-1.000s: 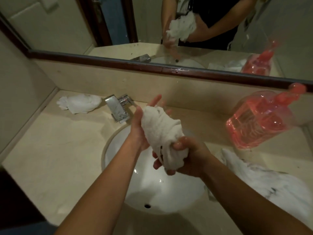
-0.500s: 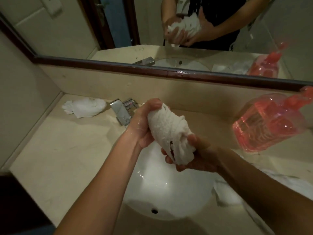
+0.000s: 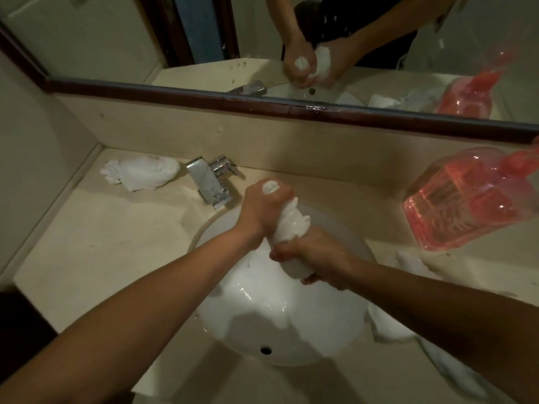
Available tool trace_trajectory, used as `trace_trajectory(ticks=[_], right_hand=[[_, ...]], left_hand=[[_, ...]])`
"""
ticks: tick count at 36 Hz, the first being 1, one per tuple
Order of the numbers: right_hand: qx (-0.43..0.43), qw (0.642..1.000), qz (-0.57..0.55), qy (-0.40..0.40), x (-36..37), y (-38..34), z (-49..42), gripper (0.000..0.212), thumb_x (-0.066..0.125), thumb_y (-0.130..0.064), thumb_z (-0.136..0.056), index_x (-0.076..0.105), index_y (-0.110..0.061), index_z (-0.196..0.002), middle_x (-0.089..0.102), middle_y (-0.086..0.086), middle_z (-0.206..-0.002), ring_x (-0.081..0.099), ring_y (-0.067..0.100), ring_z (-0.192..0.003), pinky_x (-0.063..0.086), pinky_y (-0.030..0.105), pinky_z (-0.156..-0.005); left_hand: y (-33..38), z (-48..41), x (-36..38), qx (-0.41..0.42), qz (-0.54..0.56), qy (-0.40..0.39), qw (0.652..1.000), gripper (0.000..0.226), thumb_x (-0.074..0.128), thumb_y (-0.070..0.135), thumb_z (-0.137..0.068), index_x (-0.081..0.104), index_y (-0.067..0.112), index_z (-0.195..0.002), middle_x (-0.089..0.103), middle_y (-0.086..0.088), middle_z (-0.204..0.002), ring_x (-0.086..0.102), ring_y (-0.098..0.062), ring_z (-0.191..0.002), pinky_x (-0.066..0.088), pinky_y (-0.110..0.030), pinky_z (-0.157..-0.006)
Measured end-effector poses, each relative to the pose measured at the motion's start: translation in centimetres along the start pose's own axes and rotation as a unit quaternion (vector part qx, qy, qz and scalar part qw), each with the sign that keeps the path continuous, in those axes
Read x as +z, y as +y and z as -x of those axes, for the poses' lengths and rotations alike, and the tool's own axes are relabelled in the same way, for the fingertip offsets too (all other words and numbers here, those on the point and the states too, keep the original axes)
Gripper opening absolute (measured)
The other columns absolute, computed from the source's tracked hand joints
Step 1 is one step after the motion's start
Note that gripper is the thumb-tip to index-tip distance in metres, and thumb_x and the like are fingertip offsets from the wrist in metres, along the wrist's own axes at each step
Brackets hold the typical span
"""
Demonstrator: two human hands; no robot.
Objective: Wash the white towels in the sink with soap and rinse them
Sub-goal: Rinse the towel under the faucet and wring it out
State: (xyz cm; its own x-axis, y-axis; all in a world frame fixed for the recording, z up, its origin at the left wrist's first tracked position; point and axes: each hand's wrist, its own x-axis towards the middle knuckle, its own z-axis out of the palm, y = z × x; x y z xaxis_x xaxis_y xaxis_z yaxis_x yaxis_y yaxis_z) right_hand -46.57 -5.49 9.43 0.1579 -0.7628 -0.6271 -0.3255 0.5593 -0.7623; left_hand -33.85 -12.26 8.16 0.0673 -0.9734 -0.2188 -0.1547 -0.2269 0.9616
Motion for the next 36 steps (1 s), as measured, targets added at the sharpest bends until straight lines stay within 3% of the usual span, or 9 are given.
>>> trace_trajectory(ticks=[7, 11, 13, 17, 23, 28, 31, 34, 36], right_hand=[[-0.030, 0.997, 0.010, 0.071, 1.0, 1.5, -1.3, 0.024, 0.086, -0.017, -0.078, 0.070, -0.017, -0.096, 0.073, 0.003, -0.082, 0.067, 0.014, -0.064, 0.052, 0.029, -0.048], [-0.037, 0.997, -0.008, 0.060, 0.6, 1.5, -1.4, 0.052, 0.090, -0.026, -0.069, 0.067, -0.014, -0.114, 0.075, 0.007, -0.096, 0.074, 0.017, -0.077, 0.059, 0.032, -0.051], [-0.043, 0.997, -0.027, 0.062, 0.6, 1.3, -1.3, 0.080, 0.090, -0.037, -0.057, 0.059, -0.013, -0.127, 0.073, 0.008, -0.107, 0.075, 0.021, -0.086, 0.063, 0.038, -0.054], [-0.117, 0.986, 0.058, 0.103, -0.1, 1.0, -0.5, 0.073, 0.089, -0.027, -0.073, 0.043, -0.023, -0.129, 0.067, 0.003, -0.108, 0.072, 0.020, -0.088, 0.062, 0.042, -0.069], [-0.295, 0.885, 0.299, 0.201, -0.6, 3.2, -1.4, 0.124, 0.097, -0.049, -0.067, 0.017, -0.028, -0.159, 0.024, 0.008, -0.161, 0.046, 0.025, -0.135, 0.058, 0.041, -0.097], [-0.375, 0.792, 0.391, 0.280, -1.4, 4.3, -2.0, 0.131, 0.101, -0.042, -0.064, 0.017, -0.018, -0.162, 0.027, 0.031, -0.163, 0.047, 0.050, -0.139, 0.061, 0.055, -0.092], [-0.411, 0.766, 0.384, 0.309, -2.3, 4.5, -1.8, 0.121, 0.100, -0.030, -0.067, 0.022, -0.015, -0.159, 0.021, 0.030, -0.161, 0.052, 0.052, -0.132, 0.063, 0.055, -0.089], [-0.442, 0.735, 0.396, 0.329, -2.9, 4.9, -1.2, 0.118, 0.099, -0.023, -0.067, 0.026, -0.012, -0.158, 0.023, 0.029, -0.159, 0.054, 0.047, -0.127, 0.061, 0.057, -0.091], [-0.429, 0.736, 0.416, 0.319, -3.1, 5.4, -1.5, 0.119, 0.096, -0.025, -0.069, 0.021, -0.013, -0.161, 0.029, 0.031, -0.160, 0.050, 0.047, -0.132, 0.056, 0.061, -0.097]], left_hand=[[-1.8, -0.1, 1.2, 0.032, -0.042, 0.037, 0.998, 0.026, 0.058, 0.027, -0.075, 0.041, 0.021, -0.056, 0.045, 0.011, -0.051, 0.041, -0.005, -0.051, 0.031, -0.022, -0.053], [-1.2, 0.0, 1.1, 0.048, -0.037, 0.043, 0.997, 0.027, 0.056, 0.028, -0.076, 0.039, 0.019, -0.057, 0.044, 0.009, -0.056, 0.039, -0.007, -0.056, 0.034, -0.027, -0.058], [-0.6, 0.1, 0.8, 0.044, -0.013, 0.060, 0.997, 0.025, 0.059, 0.026, -0.076, 0.043, 0.016, -0.060, 0.045, 0.001, -0.063, 0.041, -0.013, -0.062, 0.036, -0.036, -0.063], [0.4, 0.2, 0.6, 0.013, -0.006, 0.101, 0.995, 0.013, 0.075, 0.014, -0.083, 0.065, 0.010, -0.076, 0.061, 0.006, -0.067, 0.056, -0.011, -0.063, 0.048, -0.036, -0.064], [1.7, 1.8, 1.1, -0.151, 0.205, 0.132, 0.958, 0.049, 0.092, 0.035, -0.080, 0.068, 0.012, -0.116, 0.075, -0.010, -0.106, 0.074, -0.027, -0.096, 0.062, -0.043, -0.087], [3.5, 3.2, 1.9, -0.187, 0.292, 0.150, 0.926, 0.091, 0.095, 0.053, -0.071, 0.055, 0.015, -0.143, 0.070, -0.008, -0.128, 0.071, -0.030, -0.113, 0.057, -0.052, -0.103], [3.9, 3.7, 2.2, -0.208, 0.328, 0.156, 0.908, 0.131, 0.096, 0.070, -0.034, 0.054, 0.015, -0.145, 0.069, -0.008, -0.134, 0.069, -0.034, -0.121, 0.053, -0.059, -0.107], [-0.5, 0.8, 1.6, -0.247, 0.346, 0.107, 0.899, 0.141, 0.097, 0.080, -0.018, 0.059, 0.021, -0.140, 0.073, -0.009, -0.132, 0.071, -0.038, -0.117, 0.051, -0.066, -0.104], [0.8, 1.9, 1.6, -0.264, 0.344, 0.083, 0.897, 0.131, 0.094, 0.084, -0.031, 0.062, 0.019, -0.140, 0.076, -0.012, -0.125, 0.075, -0.038, -0.111, 0.053, -0.065, -0.103]])
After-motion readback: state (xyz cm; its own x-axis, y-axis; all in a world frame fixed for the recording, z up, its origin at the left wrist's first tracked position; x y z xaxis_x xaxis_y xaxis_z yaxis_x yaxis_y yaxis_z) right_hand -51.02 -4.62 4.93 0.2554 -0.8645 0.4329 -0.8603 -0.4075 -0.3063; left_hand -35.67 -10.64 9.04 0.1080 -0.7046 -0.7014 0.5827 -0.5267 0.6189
